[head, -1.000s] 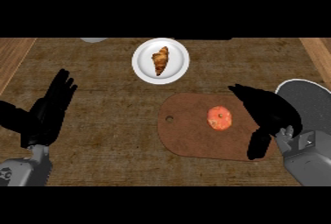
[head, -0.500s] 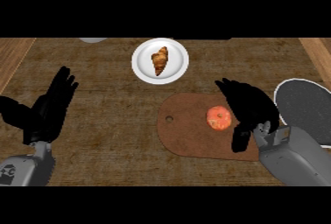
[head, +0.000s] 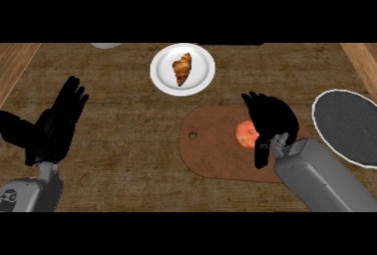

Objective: Pick the squash from the cutting board and place it in the pan

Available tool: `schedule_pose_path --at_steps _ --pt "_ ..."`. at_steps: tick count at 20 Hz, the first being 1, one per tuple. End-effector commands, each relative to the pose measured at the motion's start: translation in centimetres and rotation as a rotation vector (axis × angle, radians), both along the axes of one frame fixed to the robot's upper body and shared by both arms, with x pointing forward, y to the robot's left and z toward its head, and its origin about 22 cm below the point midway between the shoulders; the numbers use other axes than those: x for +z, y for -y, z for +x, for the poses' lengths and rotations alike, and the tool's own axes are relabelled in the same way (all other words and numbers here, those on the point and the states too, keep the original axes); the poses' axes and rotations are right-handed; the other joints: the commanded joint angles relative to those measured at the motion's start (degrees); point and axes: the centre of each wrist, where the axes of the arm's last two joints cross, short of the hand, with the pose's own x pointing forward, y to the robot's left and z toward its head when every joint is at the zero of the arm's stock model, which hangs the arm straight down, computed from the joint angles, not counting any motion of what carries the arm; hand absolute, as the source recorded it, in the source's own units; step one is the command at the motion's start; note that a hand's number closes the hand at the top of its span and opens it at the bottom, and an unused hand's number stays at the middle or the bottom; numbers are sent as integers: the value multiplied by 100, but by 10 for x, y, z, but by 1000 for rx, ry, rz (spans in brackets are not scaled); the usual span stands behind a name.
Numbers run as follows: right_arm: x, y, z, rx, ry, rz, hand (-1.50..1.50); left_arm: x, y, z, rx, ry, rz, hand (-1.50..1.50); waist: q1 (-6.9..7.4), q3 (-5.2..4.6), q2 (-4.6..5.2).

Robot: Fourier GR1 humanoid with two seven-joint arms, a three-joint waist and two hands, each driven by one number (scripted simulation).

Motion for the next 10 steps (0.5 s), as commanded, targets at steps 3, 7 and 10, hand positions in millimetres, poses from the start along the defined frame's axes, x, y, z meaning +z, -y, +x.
schedule_pose_path --at_steps 3,7,10 --pt "-22 -5 -5 -26 -25 -24 -150 0 4 2 -9 1 -2 0 -17 1 -3" --pt "-5 14 30 -36 -49 -16 -150 -2 -5 12 0 -8 -2 0 -9 0 5" --pt "-43 5 13 -34 -85 -36 -150 -2 -2 -20 -18 0 -12 0 11 2 -5"
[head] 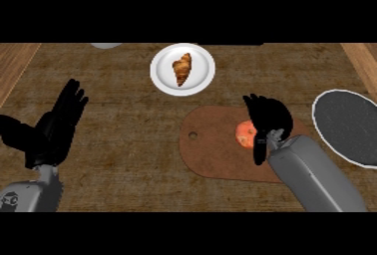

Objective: Pick the squash from the cutting board and place it in the pan

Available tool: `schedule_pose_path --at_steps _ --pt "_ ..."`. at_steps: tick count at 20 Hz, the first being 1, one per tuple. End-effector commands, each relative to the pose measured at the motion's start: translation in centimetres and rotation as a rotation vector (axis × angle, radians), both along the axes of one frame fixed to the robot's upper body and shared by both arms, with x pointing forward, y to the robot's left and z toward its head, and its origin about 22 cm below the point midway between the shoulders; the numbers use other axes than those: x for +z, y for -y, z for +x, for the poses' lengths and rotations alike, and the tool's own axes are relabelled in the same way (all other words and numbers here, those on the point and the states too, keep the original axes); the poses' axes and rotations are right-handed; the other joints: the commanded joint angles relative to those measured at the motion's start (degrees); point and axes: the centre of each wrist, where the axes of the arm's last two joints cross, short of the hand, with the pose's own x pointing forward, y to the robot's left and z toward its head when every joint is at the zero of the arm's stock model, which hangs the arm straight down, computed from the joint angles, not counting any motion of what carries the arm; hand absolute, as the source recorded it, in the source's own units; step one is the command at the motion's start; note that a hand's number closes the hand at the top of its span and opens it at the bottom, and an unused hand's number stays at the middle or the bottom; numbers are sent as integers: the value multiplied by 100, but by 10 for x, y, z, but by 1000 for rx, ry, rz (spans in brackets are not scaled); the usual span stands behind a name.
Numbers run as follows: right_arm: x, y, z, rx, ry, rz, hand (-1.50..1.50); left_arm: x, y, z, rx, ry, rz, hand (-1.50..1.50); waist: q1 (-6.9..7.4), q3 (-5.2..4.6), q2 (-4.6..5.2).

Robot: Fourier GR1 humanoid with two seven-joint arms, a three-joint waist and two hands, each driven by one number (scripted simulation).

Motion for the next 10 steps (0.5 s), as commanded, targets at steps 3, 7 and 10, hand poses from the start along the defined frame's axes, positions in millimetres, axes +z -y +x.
schedule_pose_path --at_steps 3,7,10 --pt "-14 -1 22 16 -15 3 -150 -20 11 -6 -5 5 10 0 7 1 9" --pt "-33 2 17 8 6 35 -150 -4 -7 -3 -11 1 12 0 2 1 4" --pt "-48 0 8 -8 1 71 -150 -3 29 2 8 8 0 0 -14 2 2"
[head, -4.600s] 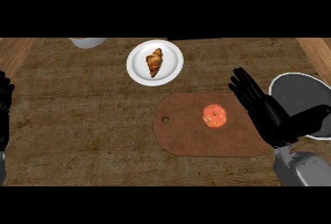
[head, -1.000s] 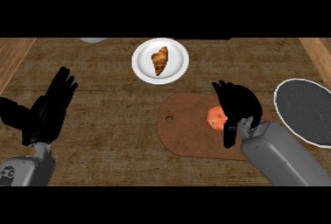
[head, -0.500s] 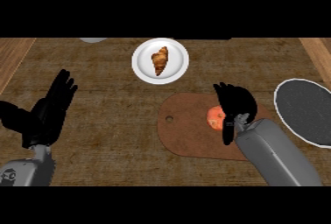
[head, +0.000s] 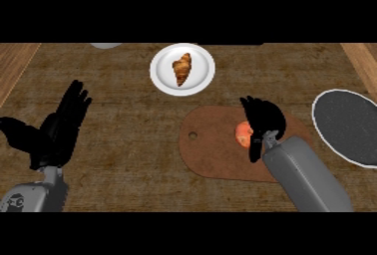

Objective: Pick the squash from the cutting board and place it in the pan

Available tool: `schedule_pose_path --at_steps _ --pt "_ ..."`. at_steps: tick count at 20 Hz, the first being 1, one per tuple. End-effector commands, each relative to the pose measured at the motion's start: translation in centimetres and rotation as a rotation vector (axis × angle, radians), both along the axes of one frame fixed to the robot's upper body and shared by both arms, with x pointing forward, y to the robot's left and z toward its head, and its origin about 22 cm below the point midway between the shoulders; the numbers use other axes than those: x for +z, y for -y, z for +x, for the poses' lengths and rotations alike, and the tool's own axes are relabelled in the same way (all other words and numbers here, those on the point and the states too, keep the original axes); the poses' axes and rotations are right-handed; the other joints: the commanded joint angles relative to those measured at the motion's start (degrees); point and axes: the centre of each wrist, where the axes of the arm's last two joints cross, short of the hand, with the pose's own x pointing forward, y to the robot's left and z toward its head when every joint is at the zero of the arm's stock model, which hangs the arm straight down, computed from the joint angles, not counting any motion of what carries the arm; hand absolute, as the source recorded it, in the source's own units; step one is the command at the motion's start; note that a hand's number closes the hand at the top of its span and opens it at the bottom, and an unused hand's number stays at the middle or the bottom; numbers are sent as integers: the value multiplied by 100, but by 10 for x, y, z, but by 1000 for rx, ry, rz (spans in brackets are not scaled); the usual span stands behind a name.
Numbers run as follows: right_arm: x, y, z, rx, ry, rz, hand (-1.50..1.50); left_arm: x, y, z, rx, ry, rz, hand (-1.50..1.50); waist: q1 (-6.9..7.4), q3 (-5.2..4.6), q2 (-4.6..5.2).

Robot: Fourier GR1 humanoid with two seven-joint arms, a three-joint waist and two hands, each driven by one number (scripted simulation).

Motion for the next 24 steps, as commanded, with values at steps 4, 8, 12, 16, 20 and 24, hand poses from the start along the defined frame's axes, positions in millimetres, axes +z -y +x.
schedule_pose_path --at_steps 4,8,12,16,20,24 --pt "-27 1 7 -2 -46 37 -150 24 -13 -4 -5 8 12 0 16 1 -1" --pt "-36 0 9 77 -22 27 150 -7 4 -5 -7 -7 8 0 9 1 3" --pt "-40 -1 16 112 15 53 150 -1 5 13 0 -3 -6 0 -2 0 8" --pt "-44 4 24 105 37 76 150 -3 -12 13 10 6 -5 0 2 0 7" --pt "-53 -6 8 99 70 121 150 23 -21 4 12 4 -2 0 -1 1 -7" --pt "-67 24 -61 284 2 200 150 2 -29 -2 53 2 -4 0 -230 -5 -70"
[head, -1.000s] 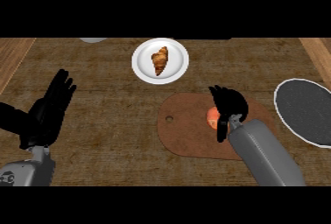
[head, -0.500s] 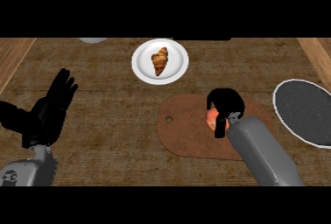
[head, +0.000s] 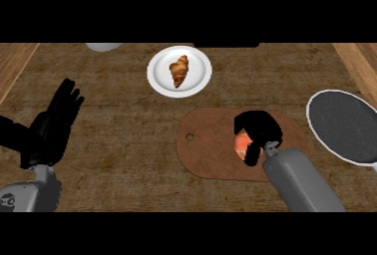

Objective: Pick the squash from the cutting board and place it in the pan

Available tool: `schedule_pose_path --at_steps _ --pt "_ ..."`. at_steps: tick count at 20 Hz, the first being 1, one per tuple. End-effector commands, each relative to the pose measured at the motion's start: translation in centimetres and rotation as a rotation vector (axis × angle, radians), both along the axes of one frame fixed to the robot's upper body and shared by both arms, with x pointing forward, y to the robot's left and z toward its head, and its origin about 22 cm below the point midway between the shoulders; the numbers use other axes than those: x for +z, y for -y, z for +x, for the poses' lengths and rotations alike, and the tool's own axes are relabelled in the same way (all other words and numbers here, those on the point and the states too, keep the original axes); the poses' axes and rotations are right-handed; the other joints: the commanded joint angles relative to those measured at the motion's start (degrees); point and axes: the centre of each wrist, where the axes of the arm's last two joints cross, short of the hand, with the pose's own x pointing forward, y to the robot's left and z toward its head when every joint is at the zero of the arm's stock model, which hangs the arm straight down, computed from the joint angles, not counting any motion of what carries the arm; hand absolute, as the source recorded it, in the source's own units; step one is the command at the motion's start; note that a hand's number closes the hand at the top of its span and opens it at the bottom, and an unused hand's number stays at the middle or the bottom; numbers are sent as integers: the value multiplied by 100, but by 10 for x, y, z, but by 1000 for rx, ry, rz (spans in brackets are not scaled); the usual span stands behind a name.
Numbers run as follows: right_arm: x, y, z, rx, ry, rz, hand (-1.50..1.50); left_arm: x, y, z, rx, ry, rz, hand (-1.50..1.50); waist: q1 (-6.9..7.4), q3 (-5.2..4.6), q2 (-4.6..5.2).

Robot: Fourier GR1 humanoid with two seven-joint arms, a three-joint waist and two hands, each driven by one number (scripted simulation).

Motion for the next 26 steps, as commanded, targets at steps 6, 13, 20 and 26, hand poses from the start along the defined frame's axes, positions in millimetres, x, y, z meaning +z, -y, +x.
schedule_pose_path --at_steps 6,13,20,26 --pt "2 58 -124 174 123 70 150 5 -19 -12 40 -6 9 0 -163 53 32" --pt "106 67 -144 172 607 23 150 -14 -5 -6 30 -26 -4 0 -221 49 37" --pt "168 82 -187 71 689 56 150 -2 5 -8 -3 10 9 0 14 55 87" --pt "182 113 -163 -53 718 118 150 4 12 4 -2 5 3 0 43 55 101"
